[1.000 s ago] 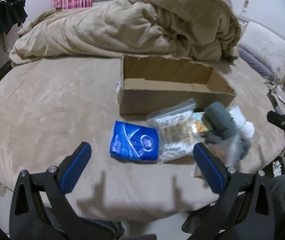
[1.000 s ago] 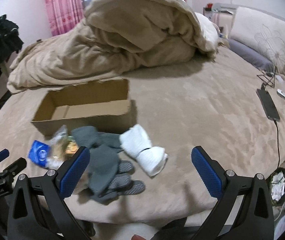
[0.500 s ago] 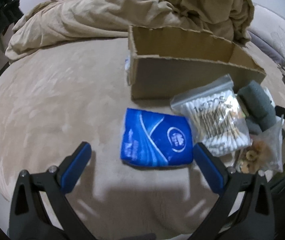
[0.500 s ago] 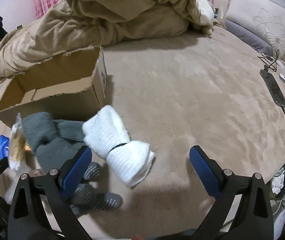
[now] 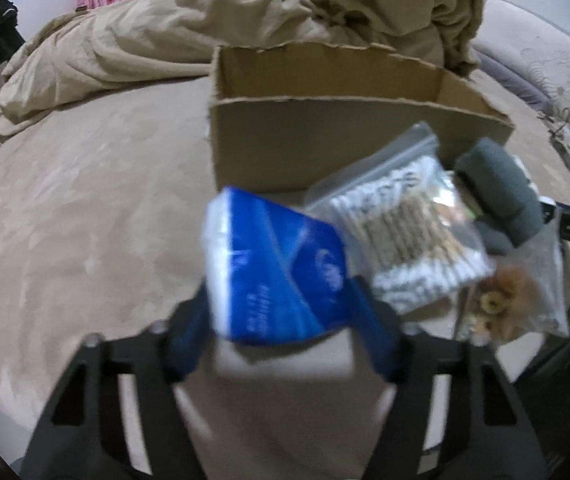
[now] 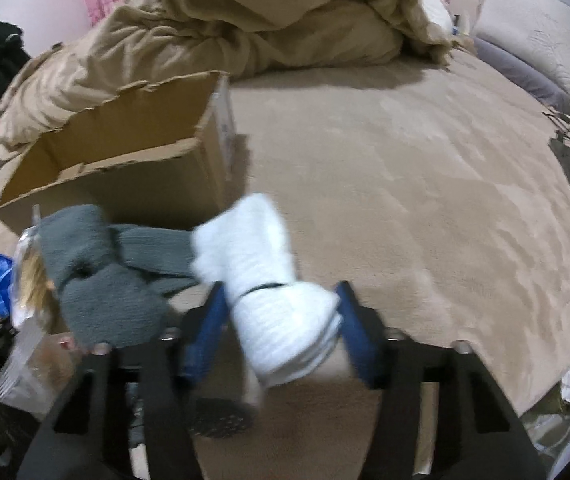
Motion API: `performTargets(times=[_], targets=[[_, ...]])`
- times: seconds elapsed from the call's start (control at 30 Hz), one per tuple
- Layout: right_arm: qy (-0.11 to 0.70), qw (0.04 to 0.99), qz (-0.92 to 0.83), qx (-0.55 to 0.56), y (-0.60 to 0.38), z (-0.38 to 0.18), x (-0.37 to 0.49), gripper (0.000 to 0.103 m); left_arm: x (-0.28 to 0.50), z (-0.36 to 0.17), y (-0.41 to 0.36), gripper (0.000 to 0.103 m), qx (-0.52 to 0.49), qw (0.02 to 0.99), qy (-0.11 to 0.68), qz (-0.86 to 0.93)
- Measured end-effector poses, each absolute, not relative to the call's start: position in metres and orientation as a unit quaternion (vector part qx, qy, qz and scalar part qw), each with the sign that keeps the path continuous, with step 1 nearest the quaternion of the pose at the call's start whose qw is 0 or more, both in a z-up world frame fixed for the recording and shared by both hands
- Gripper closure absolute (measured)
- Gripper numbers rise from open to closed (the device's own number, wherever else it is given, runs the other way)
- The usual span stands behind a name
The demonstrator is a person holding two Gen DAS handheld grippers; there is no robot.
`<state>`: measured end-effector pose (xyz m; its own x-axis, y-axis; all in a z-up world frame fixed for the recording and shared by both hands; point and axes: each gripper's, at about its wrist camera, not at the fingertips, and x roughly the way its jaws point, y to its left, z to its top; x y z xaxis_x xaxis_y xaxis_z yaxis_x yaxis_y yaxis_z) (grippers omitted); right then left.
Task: Organize objects
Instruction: 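Grasp the blue tissue pack with the left tool while the right tool grasps the white socks, then carry the blue tissue pack and white socks into the cardboard box and release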
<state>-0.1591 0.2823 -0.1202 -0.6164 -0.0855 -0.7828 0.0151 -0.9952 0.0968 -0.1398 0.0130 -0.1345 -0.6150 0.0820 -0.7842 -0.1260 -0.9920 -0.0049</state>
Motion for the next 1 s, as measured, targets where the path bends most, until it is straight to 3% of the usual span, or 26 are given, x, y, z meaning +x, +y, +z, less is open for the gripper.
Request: performTargets(times=[0.13, 0.27, 0.4, 0.47, 0.6, 0.73, 1.0], targets=[[-0.039, 0.032, -0.901, 0.43, 0.281, -0.117, -0.155, 0.061, -0.135, -0.133, 0.019, 0.053, -0.431, 0.06, 0.035, 0.9], [-0.046, 0.029, -0.906, 0.42, 0.283, -0.108, -0.151, 0.063, -0.131, -0.127, 0.013, 0.065, -0.429, 0.061, 0.016, 0.901], [-0.057, 0.035, -0.911, 0.407, 0.284, -0.094, -0.144, 0.063, -0.127, -0.12, 0.005, 0.071, -0.425, 0.064, -0.004, 0.903], [-0.06, 0.042, -0.914, 0.4, 0.282, -0.085, -0.139, 0.063, -0.124, -0.115, 0.004, 0.08, -0.423, 0.068, -0.009, 0.903], [-0.062, 0.052, -0.919, 0.385, 0.278, -0.067, -0.13, 0.063, -0.118, -0.105, 0.004, 0.082, -0.408, 0.07, -0.004, 0.91], [-0.061, 0.057, -0.922, 0.377, 0.274, -0.057, -0.129, 0.063, -0.119, -0.107, 0.007, 0.091, -0.412, 0.082, -0.006, 0.908], [-0.064, 0.068, -0.927, 0.364, 0.27, -0.04, -0.123, 0.063, -0.115, -0.086, 0.009, 0.092, -0.397, 0.091, -0.014, 0.913]])
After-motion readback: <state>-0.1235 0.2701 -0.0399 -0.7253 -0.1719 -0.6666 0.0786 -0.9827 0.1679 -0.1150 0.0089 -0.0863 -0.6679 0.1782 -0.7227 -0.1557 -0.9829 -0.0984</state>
